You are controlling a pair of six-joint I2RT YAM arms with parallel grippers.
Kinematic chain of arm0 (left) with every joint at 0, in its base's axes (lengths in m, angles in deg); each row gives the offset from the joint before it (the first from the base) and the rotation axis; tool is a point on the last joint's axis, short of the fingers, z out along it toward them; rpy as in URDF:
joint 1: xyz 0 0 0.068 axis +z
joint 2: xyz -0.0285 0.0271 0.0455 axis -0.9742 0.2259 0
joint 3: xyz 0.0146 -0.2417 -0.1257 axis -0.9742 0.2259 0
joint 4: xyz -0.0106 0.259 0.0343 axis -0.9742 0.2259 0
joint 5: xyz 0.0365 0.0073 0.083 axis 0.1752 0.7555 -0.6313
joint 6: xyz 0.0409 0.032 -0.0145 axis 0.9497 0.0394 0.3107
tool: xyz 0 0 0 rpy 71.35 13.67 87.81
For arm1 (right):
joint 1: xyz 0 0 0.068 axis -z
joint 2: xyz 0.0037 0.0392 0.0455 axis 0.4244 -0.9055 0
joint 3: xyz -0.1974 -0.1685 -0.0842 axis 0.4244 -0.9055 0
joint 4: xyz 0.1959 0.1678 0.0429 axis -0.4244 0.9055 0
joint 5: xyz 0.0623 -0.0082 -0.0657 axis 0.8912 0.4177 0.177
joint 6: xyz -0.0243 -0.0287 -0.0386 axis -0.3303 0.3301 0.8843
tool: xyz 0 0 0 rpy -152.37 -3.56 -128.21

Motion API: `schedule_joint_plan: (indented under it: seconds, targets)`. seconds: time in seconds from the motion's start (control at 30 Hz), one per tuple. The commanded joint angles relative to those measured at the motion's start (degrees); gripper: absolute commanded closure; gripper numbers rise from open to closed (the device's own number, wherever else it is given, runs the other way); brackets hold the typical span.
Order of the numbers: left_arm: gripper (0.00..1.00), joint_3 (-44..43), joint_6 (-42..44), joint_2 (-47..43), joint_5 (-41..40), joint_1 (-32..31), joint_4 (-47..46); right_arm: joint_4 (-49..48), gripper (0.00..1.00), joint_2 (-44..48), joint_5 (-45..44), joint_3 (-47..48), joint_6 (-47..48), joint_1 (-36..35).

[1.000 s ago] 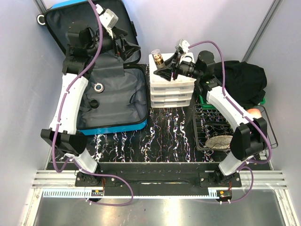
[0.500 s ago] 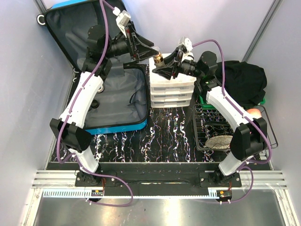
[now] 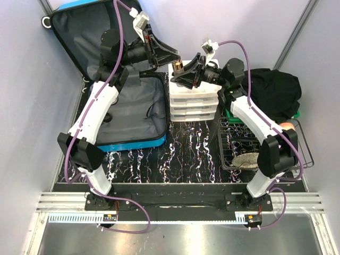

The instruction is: Open, take out, and arrange the luggage

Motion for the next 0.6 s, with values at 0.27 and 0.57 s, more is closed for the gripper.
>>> schedule_joint_plan:
  seconds: [0.27,0.57]
  targets:
    - [0.91,2.6,-1.1,0.5,6.6,-0.4,1.4,-17.0,1.0,-4.1,1.6,11.8,-21.7,2.1]
    - [1.0,6.5,-4.7,0.5,10.8,-1.1,-2.4,-19.1,1.0,-3.6,3.7,12.9,-22.6,2.1]
